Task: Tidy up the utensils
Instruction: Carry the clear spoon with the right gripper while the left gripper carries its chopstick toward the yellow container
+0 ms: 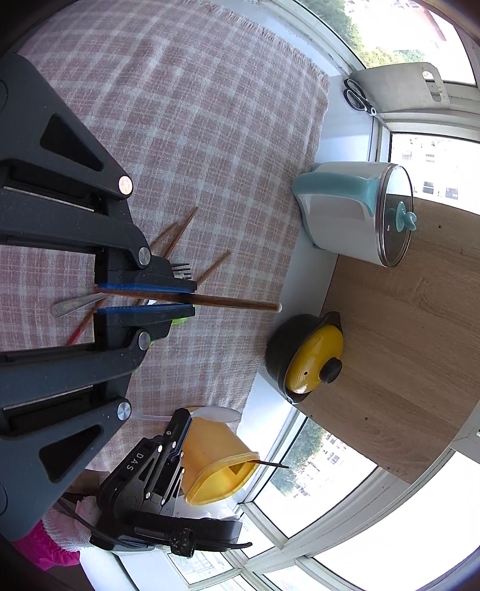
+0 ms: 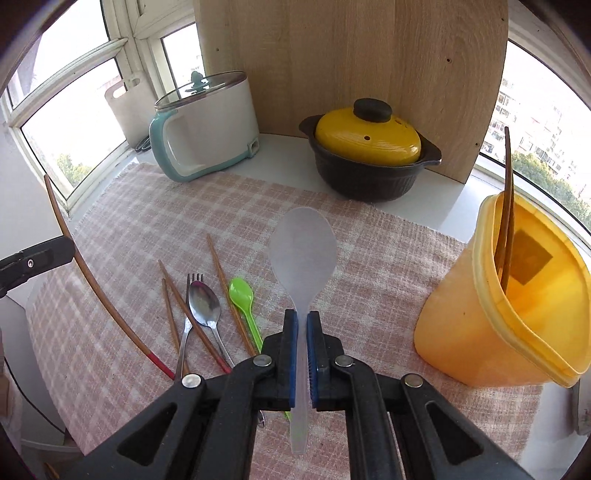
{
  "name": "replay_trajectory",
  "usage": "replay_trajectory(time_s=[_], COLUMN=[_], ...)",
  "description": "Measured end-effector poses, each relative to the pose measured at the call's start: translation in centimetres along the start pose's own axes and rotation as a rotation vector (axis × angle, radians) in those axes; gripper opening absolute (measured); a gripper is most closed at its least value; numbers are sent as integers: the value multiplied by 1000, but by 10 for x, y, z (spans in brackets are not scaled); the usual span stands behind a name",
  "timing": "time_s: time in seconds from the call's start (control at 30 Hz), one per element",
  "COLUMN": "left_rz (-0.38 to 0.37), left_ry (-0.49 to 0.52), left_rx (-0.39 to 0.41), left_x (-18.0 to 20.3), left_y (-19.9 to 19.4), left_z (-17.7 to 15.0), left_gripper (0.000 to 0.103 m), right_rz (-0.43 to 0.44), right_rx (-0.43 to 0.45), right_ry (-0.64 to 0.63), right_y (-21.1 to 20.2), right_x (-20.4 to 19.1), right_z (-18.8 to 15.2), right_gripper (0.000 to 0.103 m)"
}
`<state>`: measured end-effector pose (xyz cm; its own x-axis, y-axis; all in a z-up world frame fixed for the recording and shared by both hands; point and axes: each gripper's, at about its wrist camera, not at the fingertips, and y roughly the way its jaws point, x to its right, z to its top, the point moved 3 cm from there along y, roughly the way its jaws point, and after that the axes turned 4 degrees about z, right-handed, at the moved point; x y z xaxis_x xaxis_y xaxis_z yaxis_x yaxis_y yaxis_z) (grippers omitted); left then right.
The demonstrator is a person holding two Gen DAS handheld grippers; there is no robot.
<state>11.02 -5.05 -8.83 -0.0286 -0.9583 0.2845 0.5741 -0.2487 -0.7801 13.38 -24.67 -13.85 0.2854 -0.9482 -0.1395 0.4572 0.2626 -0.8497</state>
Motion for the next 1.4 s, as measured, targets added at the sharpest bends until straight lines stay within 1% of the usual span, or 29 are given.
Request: replay_trajectory(time_s=[0.07,0.23,0.4,0.7,0.97,1.27,1.4], left_rz=[-7,-24,-38,-62,-130,-207,-241], left_ry=[18,55,58,98,147,222,246], left_rx=[10,16,12,44,90,140,145], left_x=[7,22,28,46,81,138,163], left_y=[-3,-3,-2,-13,-30,-42,-41], left_z=[3,7,11,24,48,73,80], left_gripper=[3,3,3,3,3,3,3], right_rz=[-7,-25,-34,-55,-91,-179,-214], right_rx=[30,68,97,173,259,330,355], right_ry=[10,18,37,45,77,123,144], right_y=[-10,-30,-42,-68,-99,-131,-141], right_x=[0,4,11,15,32,76,94], right_z=[1,-1,0,8,21,32,35], right_gripper=[2,2,2,2,2,2,2])
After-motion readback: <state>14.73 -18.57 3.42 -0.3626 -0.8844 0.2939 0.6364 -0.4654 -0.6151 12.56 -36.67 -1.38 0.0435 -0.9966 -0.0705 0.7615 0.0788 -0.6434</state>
